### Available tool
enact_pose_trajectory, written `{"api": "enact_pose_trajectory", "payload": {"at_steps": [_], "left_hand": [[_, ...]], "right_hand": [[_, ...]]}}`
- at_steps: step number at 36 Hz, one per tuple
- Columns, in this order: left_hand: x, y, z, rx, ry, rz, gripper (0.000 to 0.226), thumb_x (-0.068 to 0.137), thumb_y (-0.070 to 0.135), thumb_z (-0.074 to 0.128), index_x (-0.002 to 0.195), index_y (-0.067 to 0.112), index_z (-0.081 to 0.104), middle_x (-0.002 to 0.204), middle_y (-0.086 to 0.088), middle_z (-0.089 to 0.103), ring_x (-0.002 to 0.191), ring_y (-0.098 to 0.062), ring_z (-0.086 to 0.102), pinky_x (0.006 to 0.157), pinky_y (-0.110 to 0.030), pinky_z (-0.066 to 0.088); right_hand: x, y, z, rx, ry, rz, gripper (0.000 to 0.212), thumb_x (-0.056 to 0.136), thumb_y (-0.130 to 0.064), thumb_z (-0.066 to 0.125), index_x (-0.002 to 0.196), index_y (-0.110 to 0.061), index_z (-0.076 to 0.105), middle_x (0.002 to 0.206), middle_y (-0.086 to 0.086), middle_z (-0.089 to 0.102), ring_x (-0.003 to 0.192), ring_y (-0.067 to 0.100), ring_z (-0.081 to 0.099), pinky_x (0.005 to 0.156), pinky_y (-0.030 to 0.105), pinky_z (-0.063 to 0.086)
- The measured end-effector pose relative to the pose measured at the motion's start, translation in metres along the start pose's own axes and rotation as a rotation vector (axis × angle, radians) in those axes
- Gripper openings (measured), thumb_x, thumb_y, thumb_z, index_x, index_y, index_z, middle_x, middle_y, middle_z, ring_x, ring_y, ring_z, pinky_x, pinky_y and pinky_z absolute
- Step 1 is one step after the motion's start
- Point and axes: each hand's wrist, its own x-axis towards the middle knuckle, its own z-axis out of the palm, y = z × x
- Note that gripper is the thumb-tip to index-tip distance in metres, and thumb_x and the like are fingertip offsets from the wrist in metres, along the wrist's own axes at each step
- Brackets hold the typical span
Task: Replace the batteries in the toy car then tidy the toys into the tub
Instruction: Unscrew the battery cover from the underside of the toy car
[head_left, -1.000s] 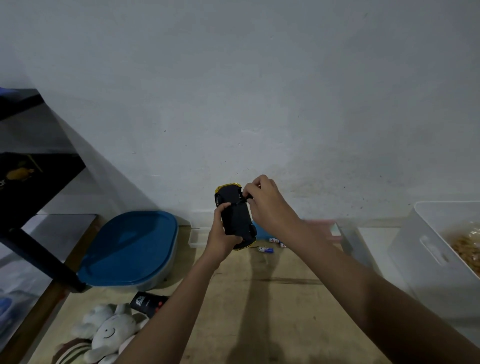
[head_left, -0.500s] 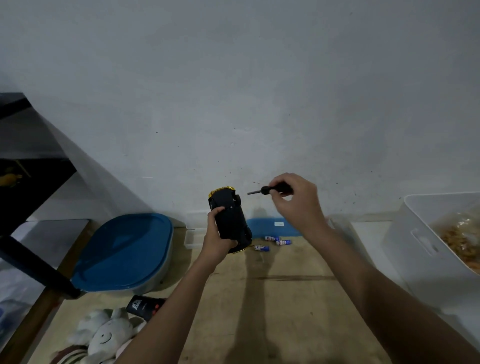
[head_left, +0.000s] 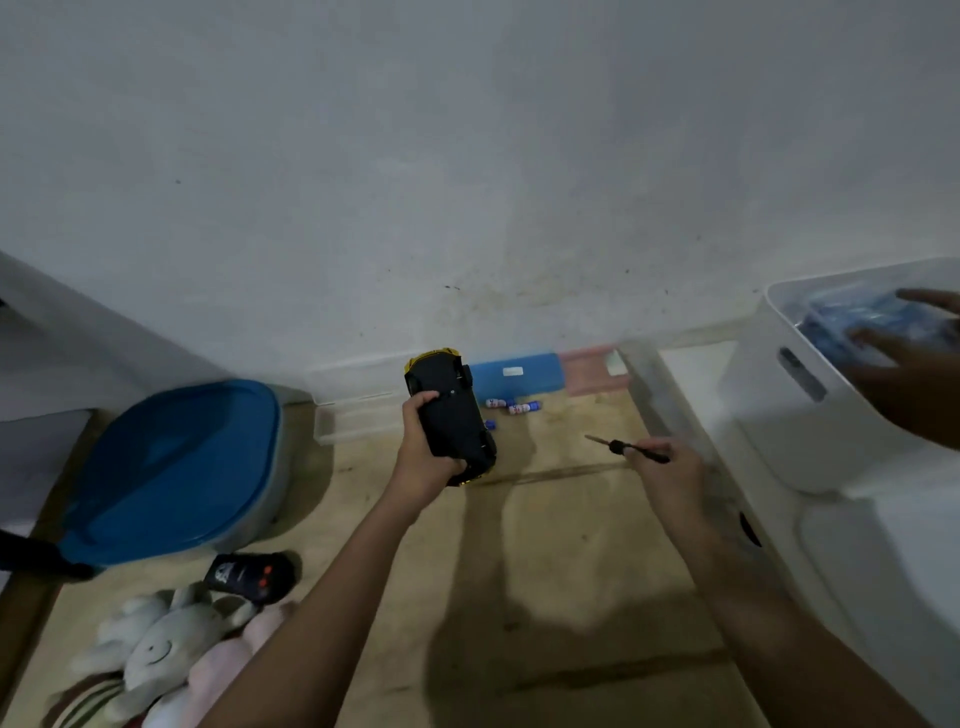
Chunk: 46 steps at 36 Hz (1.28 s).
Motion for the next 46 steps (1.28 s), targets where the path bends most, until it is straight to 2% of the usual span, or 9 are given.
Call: {"api": "enact_pose_trajectory", "payload": {"at_steps": [6, 10, 16, 19, 25, 29, 35, 40, 46], "left_hand": [[0.002, -0.014, 0.011, 0.006, -0.043, -0.035, 0.081, 0.071, -0.025, 0.055, 0.131, 0.020, 0.026, 0.118, -0.004, 0.039, 0.090, -0.004, 0.049, 0.051, -0.020, 0.051], [0.003, -0.017, 0.016, 0.003, -0.054, -0.047, 0.080, 0.071, -0.026, 0.053, 0.127, 0.024, 0.026, 0.117, -0.005, 0.042, 0.089, -0.006, 0.051, 0.052, -0.020, 0.052], [0.005, -0.019, 0.014, 0.027, -0.088, -0.005, 0.079, 0.072, -0.024, 0.054, 0.123, 0.027, 0.023, 0.120, -0.011, 0.043, 0.089, -0.014, 0.054, 0.052, -0.021, 0.051], [0.006, -0.020, 0.010, 0.036, -0.095, 0.037, 0.078, 0.073, -0.023, 0.055, 0.122, 0.027, 0.021, 0.118, -0.011, 0.044, 0.090, -0.016, 0.054, 0.054, -0.020, 0.052], [0.008, -0.018, 0.001, 0.067, -0.119, 0.087, 0.076, 0.073, -0.025, 0.054, 0.123, 0.020, 0.019, 0.108, 0.003, 0.047, 0.092, -0.013, 0.055, 0.062, -0.021, 0.051], [0.009, -0.017, -0.004, 0.090, -0.113, 0.118, 0.076, 0.073, -0.022, 0.057, 0.122, 0.022, 0.020, 0.112, -0.007, 0.044, 0.089, -0.018, 0.053, 0.059, -0.021, 0.049], [0.007, -0.012, -0.015, 0.089, -0.086, 0.158, 0.075, 0.074, -0.021, 0.055, 0.123, 0.023, 0.019, 0.110, -0.005, 0.042, 0.087, -0.016, 0.051, 0.058, -0.020, 0.049], [0.005, -0.011, -0.018, 0.092, -0.061, 0.185, 0.077, 0.072, -0.023, 0.054, 0.123, 0.022, 0.018, 0.108, 0.006, 0.041, 0.089, -0.008, 0.051, 0.066, -0.022, 0.050], [0.006, -0.007, -0.022, 0.075, -0.064, 0.195, 0.079, 0.073, -0.022, 0.057, 0.123, 0.025, 0.019, 0.112, 0.004, 0.041, 0.093, -0.010, 0.053, 0.069, -0.019, 0.050]], "right_hand": [[-0.004, 0.034, -0.002, -0.148, -0.100, -0.052, 0.016, 0.076, 0.006, 0.068, 0.075, -0.005, 0.057, 0.082, 0.018, 0.063, 0.077, 0.028, 0.057, 0.067, 0.030, 0.043], [0.001, 0.042, -0.003, -0.307, -0.236, -0.016, 0.013, 0.081, -0.001, 0.065, 0.092, -0.005, 0.060, 0.087, 0.012, 0.061, 0.084, 0.027, 0.058, 0.075, 0.031, 0.044], [0.000, 0.026, 0.009, -0.460, -0.116, -0.160, 0.017, 0.071, -0.001, 0.070, 0.076, -0.012, 0.058, 0.088, 0.016, 0.062, 0.082, 0.034, 0.059, 0.065, 0.032, 0.042], [-0.004, -0.002, 0.025, -0.432, -0.142, -0.279, 0.013, 0.073, 0.000, 0.068, 0.084, -0.006, 0.063, 0.089, 0.013, 0.062, 0.082, 0.028, 0.059, 0.065, 0.026, 0.042], [-0.031, -0.073, 0.070, -0.163, -0.415, -0.396, 0.012, 0.084, -0.002, 0.060, 0.091, -0.010, 0.065, 0.082, -0.002, 0.060, 0.072, 0.000, 0.053, 0.062, 0.000, 0.040], [-0.044, -0.096, 0.092, -0.148, -0.496, -0.449, 0.010, 0.084, -0.007, 0.063, 0.092, -0.007, 0.068, 0.084, 0.000, 0.063, 0.074, 0.007, 0.055, 0.063, 0.002, 0.043], [-0.051, -0.108, 0.105, -0.129, -0.501, -0.450, 0.010, 0.084, -0.009, 0.065, 0.092, -0.004, 0.068, 0.083, 0.002, 0.063, 0.069, -0.002, 0.052, 0.062, -0.001, 0.041], [-0.054, -0.116, 0.111, -0.129, -0.491, -0.397, 0.012, 0.084, -0.015, 0.066, 0.092, -0.006, 0.067, 0.081, -0.003, 0.060, 0.069, -0.002, 0.052, 0.060, 0.005, 0.042], [-0.050, -0.120, 0.118, -0.137, -0.505, -0.361, 0.013, 0.085, -0.017, 0.066, 0.090, -0.006, 0.068, 0.081, 0.000, 0.063, 0.071, 0.003, 0.054, 0.058, 0.006, 0.040]]}}
